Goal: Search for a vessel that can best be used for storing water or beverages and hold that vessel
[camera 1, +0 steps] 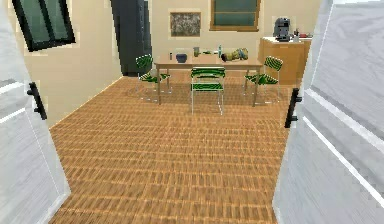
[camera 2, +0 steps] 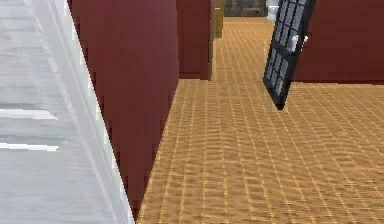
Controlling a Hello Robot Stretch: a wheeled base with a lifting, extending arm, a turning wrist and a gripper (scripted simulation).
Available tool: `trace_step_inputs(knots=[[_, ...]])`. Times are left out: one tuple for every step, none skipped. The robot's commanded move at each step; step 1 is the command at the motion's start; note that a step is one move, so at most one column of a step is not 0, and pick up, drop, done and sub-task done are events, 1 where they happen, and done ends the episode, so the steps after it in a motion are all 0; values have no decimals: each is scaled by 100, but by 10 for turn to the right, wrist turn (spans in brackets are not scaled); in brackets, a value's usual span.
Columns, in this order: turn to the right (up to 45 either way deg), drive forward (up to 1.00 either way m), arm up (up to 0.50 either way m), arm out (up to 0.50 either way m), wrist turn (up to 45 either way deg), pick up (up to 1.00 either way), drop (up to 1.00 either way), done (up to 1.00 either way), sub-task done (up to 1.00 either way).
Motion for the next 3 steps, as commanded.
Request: trace_step_inputs(knots=[[30,0,0,0,0,0,0,0,0],[0,100,0,0,0,0,0,0,0],[0,50,0,0,0,0,0,0,0]])
